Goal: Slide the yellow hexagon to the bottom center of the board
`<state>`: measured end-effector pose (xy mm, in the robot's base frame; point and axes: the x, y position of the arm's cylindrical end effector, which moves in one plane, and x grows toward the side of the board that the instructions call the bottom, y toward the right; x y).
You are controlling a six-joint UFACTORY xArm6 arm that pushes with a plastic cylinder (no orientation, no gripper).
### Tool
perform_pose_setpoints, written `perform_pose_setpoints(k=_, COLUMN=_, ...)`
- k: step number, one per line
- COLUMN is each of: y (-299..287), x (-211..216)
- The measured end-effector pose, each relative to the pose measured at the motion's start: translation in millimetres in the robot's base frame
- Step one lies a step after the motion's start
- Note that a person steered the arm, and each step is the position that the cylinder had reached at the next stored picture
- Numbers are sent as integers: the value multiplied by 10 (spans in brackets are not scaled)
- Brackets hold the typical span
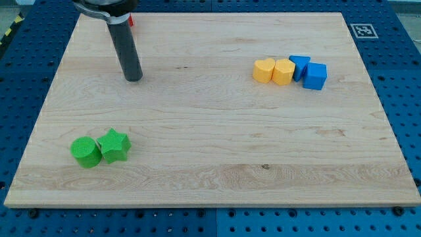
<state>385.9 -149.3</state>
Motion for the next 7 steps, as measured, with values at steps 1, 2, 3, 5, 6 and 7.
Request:
perform_pose_setpoints(k=1, y=386, x=-9)
perform_pose_setpoints(k=2, y=1008, x=-12)
perform_pose_setpoints(k=3, y=1301, x=-24)
perform_pose_setpoints(k=5, y=1661, x=-602)
perform_pose_setpoints(k=6, y=2316, x=-684)
perform_pose_setpoints(k=7, y=2985, x=-690)
